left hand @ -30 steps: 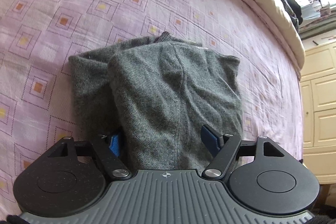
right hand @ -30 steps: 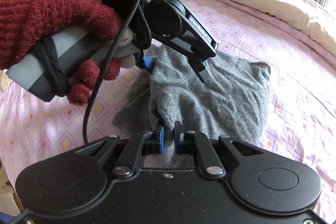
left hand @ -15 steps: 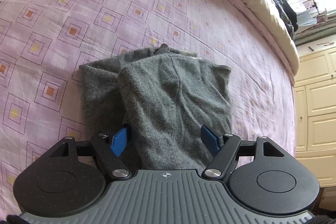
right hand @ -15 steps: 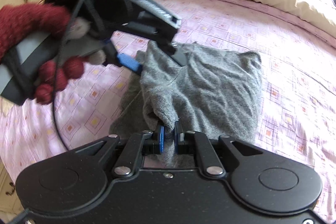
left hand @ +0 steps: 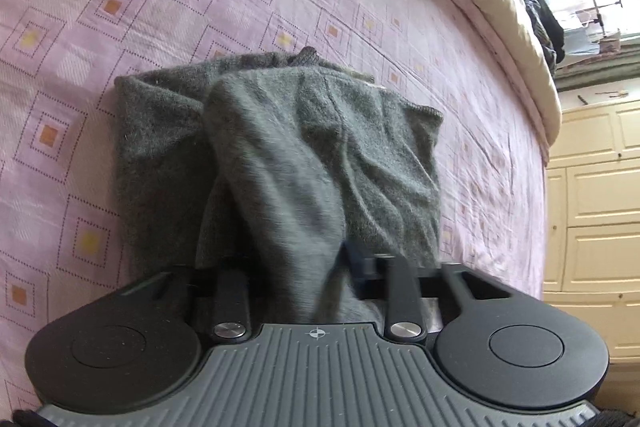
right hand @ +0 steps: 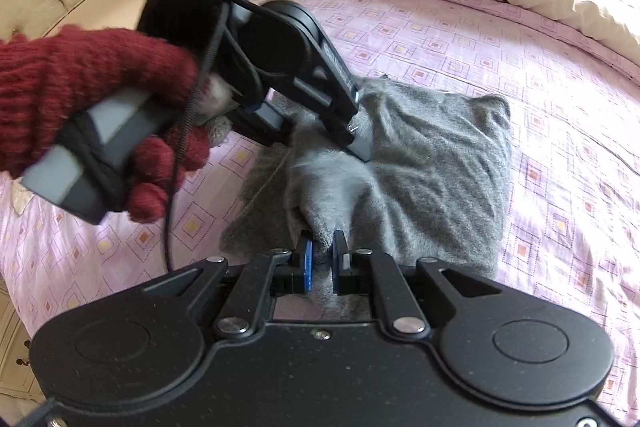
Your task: Fold small clothes
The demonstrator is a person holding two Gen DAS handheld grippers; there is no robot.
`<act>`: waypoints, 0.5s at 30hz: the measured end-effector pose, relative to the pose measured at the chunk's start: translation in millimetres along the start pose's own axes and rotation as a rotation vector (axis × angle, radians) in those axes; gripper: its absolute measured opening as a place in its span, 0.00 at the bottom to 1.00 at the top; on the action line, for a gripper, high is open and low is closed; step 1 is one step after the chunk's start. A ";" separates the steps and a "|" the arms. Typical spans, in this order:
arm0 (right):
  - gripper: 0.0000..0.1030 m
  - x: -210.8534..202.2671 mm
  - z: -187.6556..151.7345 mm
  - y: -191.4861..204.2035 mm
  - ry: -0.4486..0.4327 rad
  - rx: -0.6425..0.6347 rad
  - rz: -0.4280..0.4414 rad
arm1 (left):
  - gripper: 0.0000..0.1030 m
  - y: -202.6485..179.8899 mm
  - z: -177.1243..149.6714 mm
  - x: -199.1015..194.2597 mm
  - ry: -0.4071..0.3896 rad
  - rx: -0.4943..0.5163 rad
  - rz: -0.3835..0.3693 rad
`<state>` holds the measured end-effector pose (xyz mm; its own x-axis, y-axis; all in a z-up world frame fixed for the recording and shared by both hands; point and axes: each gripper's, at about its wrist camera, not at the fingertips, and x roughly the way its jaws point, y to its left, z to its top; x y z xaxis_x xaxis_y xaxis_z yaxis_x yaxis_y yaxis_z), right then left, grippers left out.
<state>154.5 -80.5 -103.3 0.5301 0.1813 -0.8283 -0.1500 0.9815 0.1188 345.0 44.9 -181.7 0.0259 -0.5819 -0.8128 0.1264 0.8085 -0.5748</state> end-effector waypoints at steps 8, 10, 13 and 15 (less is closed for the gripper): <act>0.15 4.3 18.9 23.9 -0.037 0.007 0.096 | 0.14 -25.4 6.6 -44.3 -0.054 0.245 0.026; 0.18 28.1 20.1 33.1 0.011 0.002 0.128 | 0.16 -13.0 12.4 -39.7 -0.041 0.246 0.067; 0.27 63.7 15.6 40.1 0.093 0.018 0.180 | 0.33 13.1 19.4 -21.7 -0.016 0.236 0.169; 0.31 69.6 13.5 35.0 0.113 0.053 0.205 | 0.51 29.3 21.4 -18.7 -0.015 0.205 0.175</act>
<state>197.4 -32.7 -149.5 0.3961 0.3719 -0.8395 -0.1995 0.9273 0.3167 369.4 77.6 -181.3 0.0798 -0.4377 -0.8956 0.3169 0.8630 -0.3935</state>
